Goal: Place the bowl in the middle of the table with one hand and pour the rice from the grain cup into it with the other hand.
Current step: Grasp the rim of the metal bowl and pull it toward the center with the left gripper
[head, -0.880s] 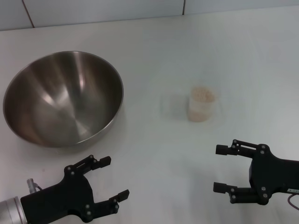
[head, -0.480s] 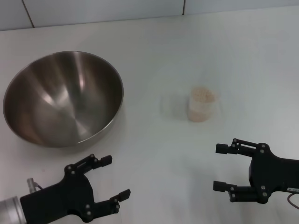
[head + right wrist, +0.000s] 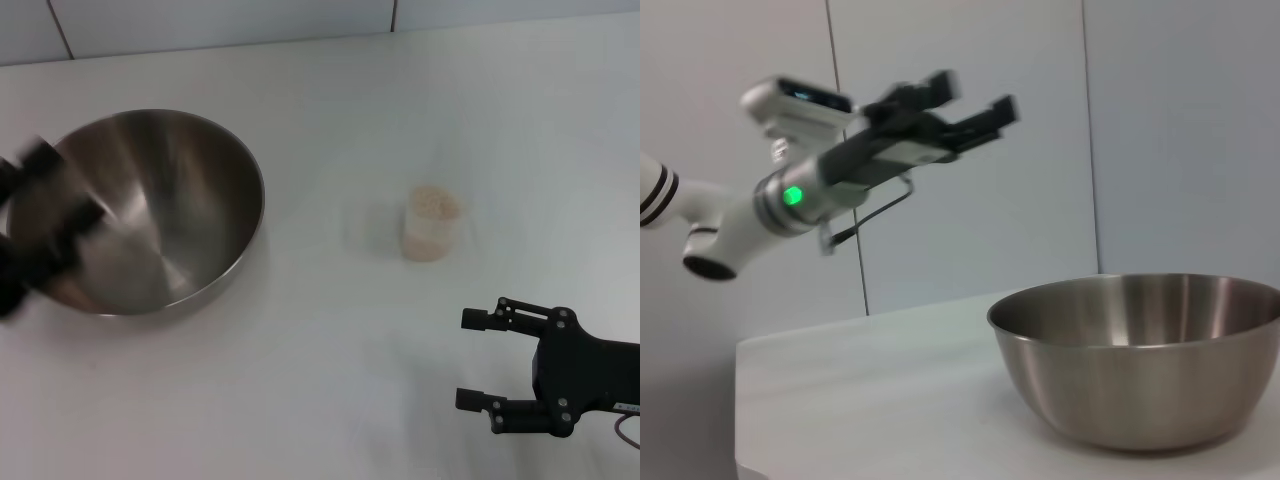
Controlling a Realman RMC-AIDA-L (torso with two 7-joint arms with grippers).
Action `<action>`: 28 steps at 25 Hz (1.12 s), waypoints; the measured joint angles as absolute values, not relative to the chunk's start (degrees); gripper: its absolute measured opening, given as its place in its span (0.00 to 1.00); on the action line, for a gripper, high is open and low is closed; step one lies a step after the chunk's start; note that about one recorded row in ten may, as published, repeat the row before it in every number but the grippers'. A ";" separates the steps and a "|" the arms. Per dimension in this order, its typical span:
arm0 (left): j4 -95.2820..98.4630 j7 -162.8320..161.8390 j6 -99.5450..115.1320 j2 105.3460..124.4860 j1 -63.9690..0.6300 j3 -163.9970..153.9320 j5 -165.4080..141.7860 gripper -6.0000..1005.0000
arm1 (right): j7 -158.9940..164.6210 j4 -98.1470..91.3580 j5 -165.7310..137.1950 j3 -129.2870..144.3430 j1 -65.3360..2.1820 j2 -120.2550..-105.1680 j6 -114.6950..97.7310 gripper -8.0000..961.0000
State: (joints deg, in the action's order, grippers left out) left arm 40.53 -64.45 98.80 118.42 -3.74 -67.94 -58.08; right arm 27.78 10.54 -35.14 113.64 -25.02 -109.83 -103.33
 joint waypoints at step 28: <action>77.96 -131.08 54.12 118.16 -9.20 -72.81 -120.32 0.85 | 27.86 10.70 -35.15 113.27 -25.11 -109.67 -103.87 0.84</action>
State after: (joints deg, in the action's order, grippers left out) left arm 77.96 -131.08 54.12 118.16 -9.20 -72.81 -120.32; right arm 27.86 10.70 -35.15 113.27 -25.11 -109.67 -103.87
